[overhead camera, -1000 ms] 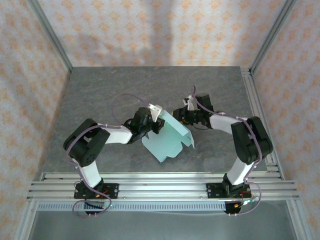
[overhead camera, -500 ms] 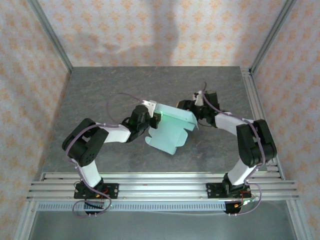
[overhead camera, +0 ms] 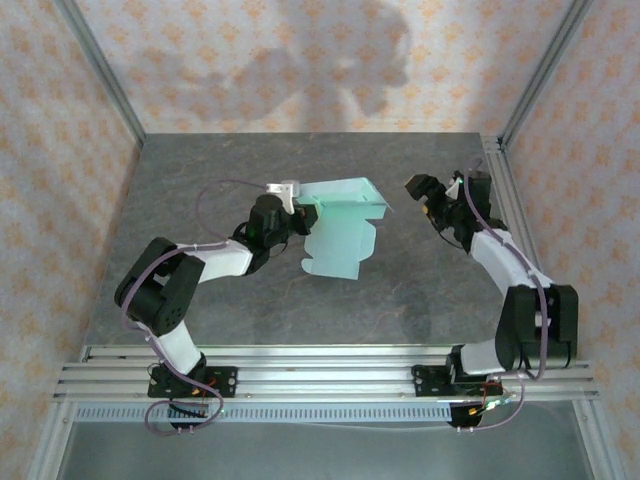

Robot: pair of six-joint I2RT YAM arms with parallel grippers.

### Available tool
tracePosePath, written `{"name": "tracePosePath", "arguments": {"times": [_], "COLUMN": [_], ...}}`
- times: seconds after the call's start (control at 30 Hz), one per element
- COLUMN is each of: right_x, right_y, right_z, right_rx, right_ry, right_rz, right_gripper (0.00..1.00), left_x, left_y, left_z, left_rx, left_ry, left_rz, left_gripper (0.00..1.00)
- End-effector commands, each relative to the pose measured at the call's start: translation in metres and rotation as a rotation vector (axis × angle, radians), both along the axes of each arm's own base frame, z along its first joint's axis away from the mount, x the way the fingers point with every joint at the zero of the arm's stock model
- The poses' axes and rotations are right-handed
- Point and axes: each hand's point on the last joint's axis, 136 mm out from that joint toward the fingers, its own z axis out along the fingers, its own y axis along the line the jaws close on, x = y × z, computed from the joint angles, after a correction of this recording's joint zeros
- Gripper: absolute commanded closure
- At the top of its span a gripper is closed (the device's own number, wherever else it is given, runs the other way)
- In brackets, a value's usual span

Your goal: Fold the paper box

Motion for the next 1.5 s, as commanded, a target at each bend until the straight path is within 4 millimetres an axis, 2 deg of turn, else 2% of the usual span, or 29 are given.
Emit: {"name": "tracePosePath", "arguments": {"times": [0.0,0.1,0.27,0.3,0.37,0.63,0.7,0.77,0.83,0.97,1.17,1.23,1.33,1.47], "right_x": [-0.017,-0.026,-0.036,-0.042,-0.047,-0.057,-0.059,-0.061,-0.059,-0.058,-0.051,-0.051,-0.052,-0.051], "right_y": [-0.004,0.008,0.032,0.039,0.047,0.086,0.097,0.103,0.110,0.121,0.127,0.130,0.129,0.126], "right_z": [0.002,0.011,0.043,0.061,0.076,0.107,0.115,0.119,0.113,0.118,0.117,0.118,0.119,0.114], "right_rx": [-0.015,0.056,0.221,0.239,0.257,0.370,0.395,0.400,0.404,0.427,0.414,0.406,0.394,0.357], "right_ry": [0.001,-0.053,-0.190,-0.254,-0.316,-0.370,-0.387,-0.396,-0.379,-0.393,-0.373,-0.375,-0.380,-0.366], "right_rz": [-0.013,0.030,0.120,0.147,0.169,0.292,0.334,0.355,0.367,0.390,0.364,0.370,0.367,0.349], "right_gripper": [0.10,0.14,0.14,0.14,0.16,0.40,0.50,0.54,0.54,0.55,0.55,0.52,0.41,0.43], "left_x": [0.005,0.006,0.005,0.004,0.005,0.006,0.008,0.009,0.010,0.011,0.013,0.014,0.017,0.018], "left_y": [-0.005,-0.004,-0.007,-0.007,-0.009,-0.019,-0.021,-0.022,-0.023,-0.025,-0.032,-0.030,-0.028,-0.030], "left_z": [0.032,0.039,0.054,0.056,0.061,0.072,0.073,0.070,0.068,0.063,0.051,0.047,0.043,0.039], "left_rx": [-0.167,-0.208,-0.228,-0.236,-0.253,-0.311,-0.316,-0.307,-0.298,-0.272,-0.237,-0.233,-0.247,-0.247], "left_ry": [-0.035,-0.043,-0.049,-0.051,-0.048,-0.040,-0.038,-0.038,-0.036,-0.031,-0.011,-0.011,-0.002,0.005], "left_rz": [0.009,0.018,0.007,0.004,-0.006,-0.051,-0.054,-0.057,-0.059,-0.065,-0.098,-0.086,-0.077,-0.085], "left_gripper": [1.00,1.00,1.00,1.00,1.00,1.00,1.00,1.00,1.00,1.00,1.00,1.00,1.00,1.00]}}
